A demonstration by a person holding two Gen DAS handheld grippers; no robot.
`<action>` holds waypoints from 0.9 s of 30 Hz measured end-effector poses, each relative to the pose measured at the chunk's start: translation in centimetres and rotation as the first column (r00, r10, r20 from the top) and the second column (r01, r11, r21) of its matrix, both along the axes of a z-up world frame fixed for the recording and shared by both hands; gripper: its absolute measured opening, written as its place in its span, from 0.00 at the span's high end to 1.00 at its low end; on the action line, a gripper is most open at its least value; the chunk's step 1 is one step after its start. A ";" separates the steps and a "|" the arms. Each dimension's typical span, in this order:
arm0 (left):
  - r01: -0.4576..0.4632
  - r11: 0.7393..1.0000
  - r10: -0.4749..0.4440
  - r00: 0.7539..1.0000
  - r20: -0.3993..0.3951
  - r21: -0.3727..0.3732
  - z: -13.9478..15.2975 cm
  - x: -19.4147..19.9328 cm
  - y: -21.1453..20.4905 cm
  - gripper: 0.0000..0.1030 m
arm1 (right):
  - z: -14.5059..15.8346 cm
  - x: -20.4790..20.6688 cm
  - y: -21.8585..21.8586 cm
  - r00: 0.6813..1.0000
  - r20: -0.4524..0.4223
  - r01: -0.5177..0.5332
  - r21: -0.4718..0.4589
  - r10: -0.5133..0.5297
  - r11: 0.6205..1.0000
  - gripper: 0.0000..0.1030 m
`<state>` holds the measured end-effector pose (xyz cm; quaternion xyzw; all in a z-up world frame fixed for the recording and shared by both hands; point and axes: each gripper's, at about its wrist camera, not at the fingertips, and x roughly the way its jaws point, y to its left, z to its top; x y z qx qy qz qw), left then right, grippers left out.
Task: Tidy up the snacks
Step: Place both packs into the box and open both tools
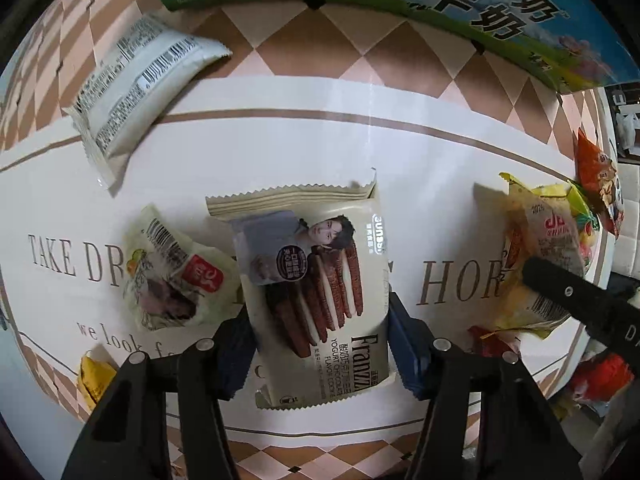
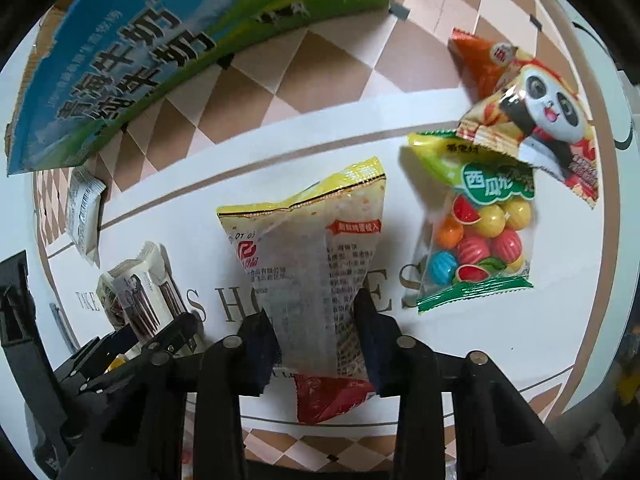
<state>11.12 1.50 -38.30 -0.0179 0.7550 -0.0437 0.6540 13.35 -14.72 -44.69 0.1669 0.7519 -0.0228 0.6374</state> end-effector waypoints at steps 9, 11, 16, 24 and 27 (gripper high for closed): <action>0.025 0.999 -0.021 0.991 0.132 -0.029 7.0 0.6 -1.6 0.45 | 4.7 0.8 -0.7 0.996 0.093 -0.005 0.064 -0.001 0.998 0.69; 0.028 0.998 -0.018 0.985 0.171 -0.059 9.5 1.2 -1.7 0.45 | 6.7 1.3 -0.8 0.991 0.131 -0.006 0.092 -0.006 0.996 0.70; 0.042 0.992 -0.007 0.962 0.273 -0.122 16.1 4.6 -1.9 0.45 | 12.2 3.4 -1.9 0.973 0.229 -0.006 0.148 -0.029 0.989 0.70; 0.056 0.992 -0.014 0.939 0.343 -0.110 18.9 14.2 -1.6 0.45 | 17.8 10.5 -3.0 0.927 0.371 0.010 0.096 -0.045 0.995 0.70; 0.066 0.994 -0.036 0.950 0.311 -0.088 17.9 17.2 -2.4 0.45 | 17.3 13.7 -3.6 0.928 0.371 0.024 0.041 -0.038 0.999 0.70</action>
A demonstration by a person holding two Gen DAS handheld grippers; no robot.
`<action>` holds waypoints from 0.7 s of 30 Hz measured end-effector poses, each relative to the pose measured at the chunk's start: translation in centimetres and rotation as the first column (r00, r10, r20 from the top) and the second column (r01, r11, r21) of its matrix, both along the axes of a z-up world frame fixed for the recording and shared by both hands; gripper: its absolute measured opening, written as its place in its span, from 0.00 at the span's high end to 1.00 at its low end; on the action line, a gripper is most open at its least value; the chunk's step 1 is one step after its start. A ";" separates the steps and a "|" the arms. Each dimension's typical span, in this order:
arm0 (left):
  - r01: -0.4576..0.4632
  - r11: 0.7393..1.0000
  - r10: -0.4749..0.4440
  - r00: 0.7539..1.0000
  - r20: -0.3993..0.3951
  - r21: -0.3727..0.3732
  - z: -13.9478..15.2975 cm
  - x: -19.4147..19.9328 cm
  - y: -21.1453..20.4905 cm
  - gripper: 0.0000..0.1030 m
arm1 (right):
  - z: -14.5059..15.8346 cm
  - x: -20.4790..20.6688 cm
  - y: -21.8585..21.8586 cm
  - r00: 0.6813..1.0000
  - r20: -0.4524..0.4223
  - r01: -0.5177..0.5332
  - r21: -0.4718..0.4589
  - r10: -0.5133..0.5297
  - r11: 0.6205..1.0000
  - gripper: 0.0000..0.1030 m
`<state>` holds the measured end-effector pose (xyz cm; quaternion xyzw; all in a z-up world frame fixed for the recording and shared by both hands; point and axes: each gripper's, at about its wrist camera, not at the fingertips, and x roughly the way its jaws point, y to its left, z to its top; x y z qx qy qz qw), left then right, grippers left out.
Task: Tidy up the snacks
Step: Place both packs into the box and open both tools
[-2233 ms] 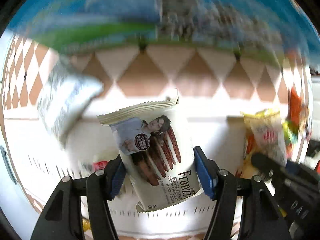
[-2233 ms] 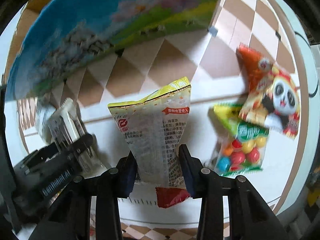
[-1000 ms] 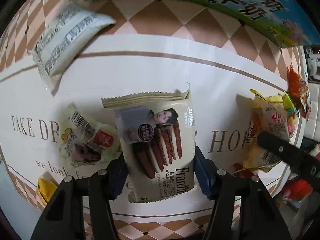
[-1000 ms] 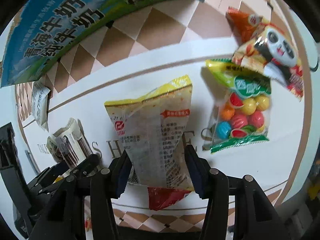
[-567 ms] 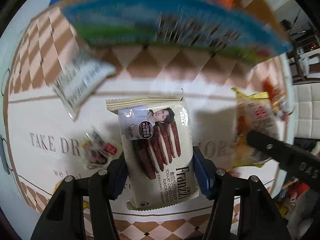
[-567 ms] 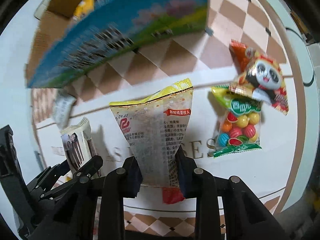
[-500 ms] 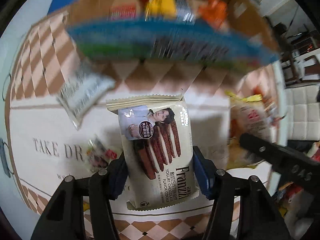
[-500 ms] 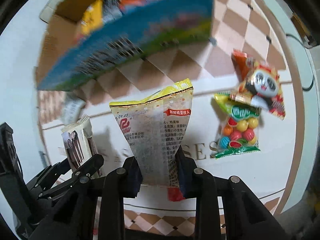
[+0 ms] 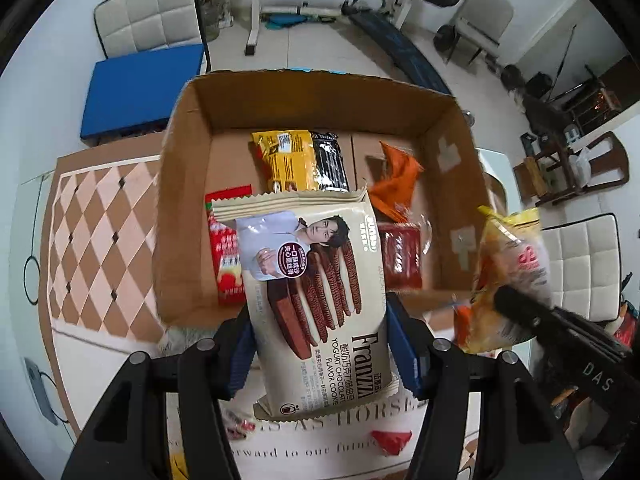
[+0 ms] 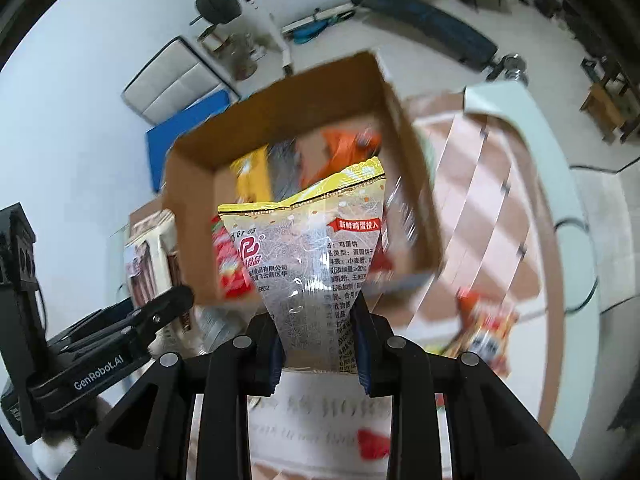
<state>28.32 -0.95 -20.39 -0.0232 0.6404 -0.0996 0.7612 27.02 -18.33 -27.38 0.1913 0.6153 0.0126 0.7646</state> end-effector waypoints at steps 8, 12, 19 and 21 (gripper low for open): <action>0.048 0.998 -0.040 0.986 -0.164 0.047 -6.2 5.2 -2.0 0.43 | -3.9 6.0 -1.1 0.997 -0.082 -0.006 -0.099 -0.002 0.995 0.69; 0.056 0.995 -0.039 0.977 -0.208 0.079 -8.3 6.2 -2.7 0.32 | -6.5 6.9 -1.2 0.987 -0.163 -0.039 -0.135 0.017 0.990 0.35; 0.041 0.996 -0.026 0.984 -0.175 0.081 -8.0 6.1 -1.9 0.15 | -7.3 6.4 -0.4 0.983 -0.175 -0.081 -0.124 0.059 0.989 0.15; 0.029 0.997 -0.017 0.985 -0.174 0.070 -7.7 5.9 -1.3 0.15 | -7.3 6.2 -0.4 0.982 -0.176 -0.085 -0.126 0.062 0.988 0.15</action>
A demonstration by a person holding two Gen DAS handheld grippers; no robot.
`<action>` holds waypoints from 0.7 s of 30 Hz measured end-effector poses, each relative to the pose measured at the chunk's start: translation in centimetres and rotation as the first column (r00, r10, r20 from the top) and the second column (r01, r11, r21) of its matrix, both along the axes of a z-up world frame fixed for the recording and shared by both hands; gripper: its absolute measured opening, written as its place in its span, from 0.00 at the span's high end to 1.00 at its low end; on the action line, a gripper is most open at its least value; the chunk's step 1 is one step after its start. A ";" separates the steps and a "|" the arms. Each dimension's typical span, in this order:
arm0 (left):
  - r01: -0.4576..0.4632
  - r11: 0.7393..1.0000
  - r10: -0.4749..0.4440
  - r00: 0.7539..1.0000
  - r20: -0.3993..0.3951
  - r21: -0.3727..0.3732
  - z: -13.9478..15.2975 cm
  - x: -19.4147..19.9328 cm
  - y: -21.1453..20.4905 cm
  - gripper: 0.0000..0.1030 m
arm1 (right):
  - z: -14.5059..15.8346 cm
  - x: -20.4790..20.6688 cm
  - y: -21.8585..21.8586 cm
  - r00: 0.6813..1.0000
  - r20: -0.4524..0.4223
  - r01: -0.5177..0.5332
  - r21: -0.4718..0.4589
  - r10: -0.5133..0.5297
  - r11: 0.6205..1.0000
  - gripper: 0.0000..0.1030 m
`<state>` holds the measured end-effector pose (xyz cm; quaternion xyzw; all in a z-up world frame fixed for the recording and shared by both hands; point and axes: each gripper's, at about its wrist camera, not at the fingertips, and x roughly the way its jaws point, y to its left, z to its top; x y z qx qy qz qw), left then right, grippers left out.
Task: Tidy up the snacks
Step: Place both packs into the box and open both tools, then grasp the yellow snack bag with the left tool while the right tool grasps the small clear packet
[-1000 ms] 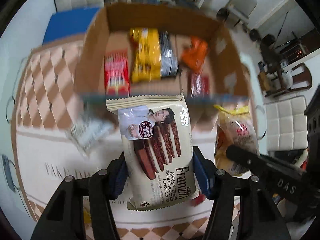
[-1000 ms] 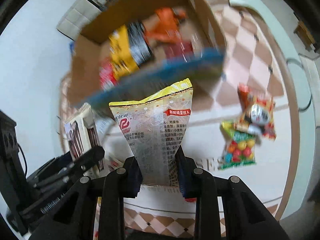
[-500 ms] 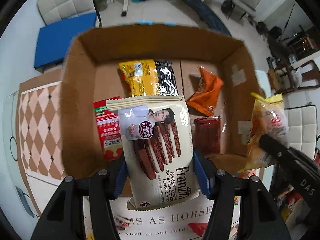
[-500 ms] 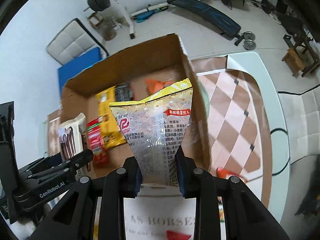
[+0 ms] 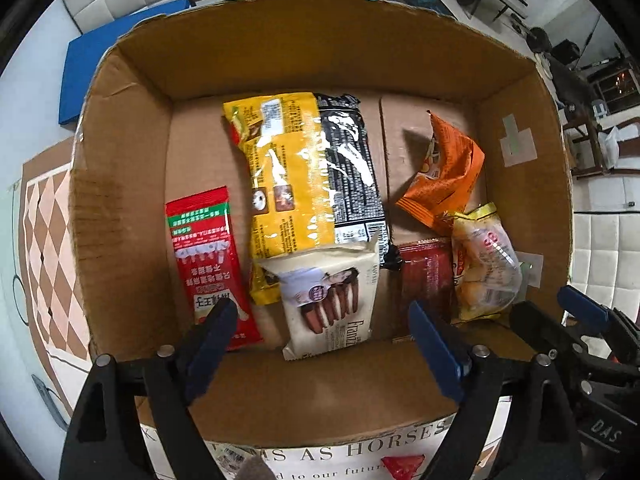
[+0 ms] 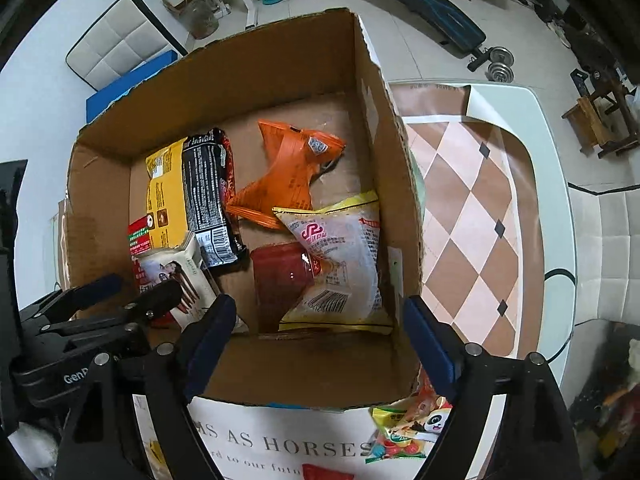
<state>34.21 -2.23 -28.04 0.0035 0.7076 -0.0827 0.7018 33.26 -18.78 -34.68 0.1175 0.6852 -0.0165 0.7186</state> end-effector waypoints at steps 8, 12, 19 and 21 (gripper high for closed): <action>-0.032 0.999 0.035 0.995 0.099 -0.027 3.6 -1.5 2.3 0.15 | 2.4 -0.8 1.2 0.999 0.033 -0.030 -0.018 0.031 0.999 0.11; -0.043 0.999 0.046 0.983 0.176 -0.021 6.0 -2.3 2.9 0.15 | 4.1 -1.6 2.1 0.996 0.069 -0.046 -0.028 0.048 0.999 0.10; -0.048 0.999 0.052 0.966 0.251 -0.022 8.7 -4.5 3.3 0.12 | 7.3 -4.4 3.2 0.989 0.140 -0.046 -0.006 0.047 0.999 0.09; -0.046 0.999 0.050 0.962 0.268 -0.022 9.3 -5.6 3.6 0.09 | 7.8 -5.3 3.4 0.988 0.148 -0.047 0.016 0.044 0.999 0.09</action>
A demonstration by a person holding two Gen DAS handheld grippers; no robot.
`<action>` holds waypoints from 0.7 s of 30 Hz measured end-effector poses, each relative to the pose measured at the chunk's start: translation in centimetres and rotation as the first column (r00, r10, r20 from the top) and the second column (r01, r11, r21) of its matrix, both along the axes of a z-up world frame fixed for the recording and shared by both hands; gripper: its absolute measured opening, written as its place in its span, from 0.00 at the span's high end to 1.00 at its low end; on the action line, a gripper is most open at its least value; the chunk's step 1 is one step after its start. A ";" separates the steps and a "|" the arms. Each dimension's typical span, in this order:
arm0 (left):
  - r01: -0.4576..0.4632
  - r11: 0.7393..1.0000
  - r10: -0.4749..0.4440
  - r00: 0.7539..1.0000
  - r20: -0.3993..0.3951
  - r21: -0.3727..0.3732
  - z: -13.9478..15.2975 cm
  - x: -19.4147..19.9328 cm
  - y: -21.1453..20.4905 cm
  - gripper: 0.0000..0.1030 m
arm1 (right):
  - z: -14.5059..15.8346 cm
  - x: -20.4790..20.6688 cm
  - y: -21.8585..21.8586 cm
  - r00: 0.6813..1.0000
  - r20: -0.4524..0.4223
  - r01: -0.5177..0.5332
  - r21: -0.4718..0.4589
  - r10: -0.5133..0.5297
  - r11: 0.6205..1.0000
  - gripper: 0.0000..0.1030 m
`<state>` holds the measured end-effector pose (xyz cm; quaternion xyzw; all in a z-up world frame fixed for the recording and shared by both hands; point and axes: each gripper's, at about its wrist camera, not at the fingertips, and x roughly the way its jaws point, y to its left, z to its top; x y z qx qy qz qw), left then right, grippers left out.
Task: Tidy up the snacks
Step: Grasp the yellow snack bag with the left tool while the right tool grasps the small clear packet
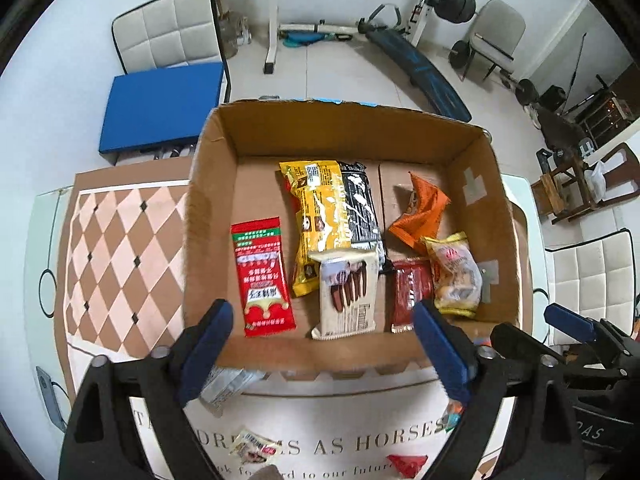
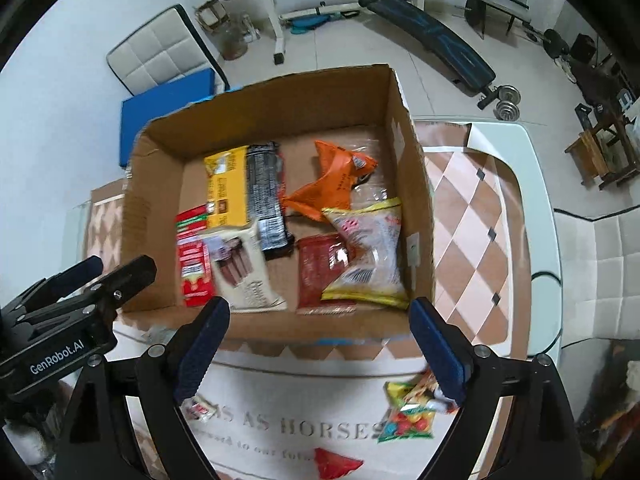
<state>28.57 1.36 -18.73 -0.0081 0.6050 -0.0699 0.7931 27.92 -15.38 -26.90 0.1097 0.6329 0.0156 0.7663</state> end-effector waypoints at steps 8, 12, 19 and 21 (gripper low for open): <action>-0.042 0.999 0.042 0.999 0.017 -0.010 0.4 -7.3 3.3 0.09 | -0.5 -6.9 0.4 0.999 -0.037 0.031 0.097 -0.027 0.995 0.08; -0.128 0.992 0.128 0.991 -0.027 0.016 -1.4 -12.1 7.1 0.09 | -2.7 -10.2 1.0 0.994 -0.105 0.039 0.139 -0.024 0.990 0.08; -0.351 0.934 0.358 0.919 -0.168 0.071 -7.5 -20.1 15.4 0.09 | -7.3 -12.5 6.0 0.973 -0.209 -0.061 0.181 0.099 0.982 0.08; -0.391 0.917 0.399 0.894 -0.203 0.082 -8.9 -21.5 17.0 0.09 | -8.1 -12.5 8.2 0.964 -0.219 -0.110 0.191 0.152 0.975 0.08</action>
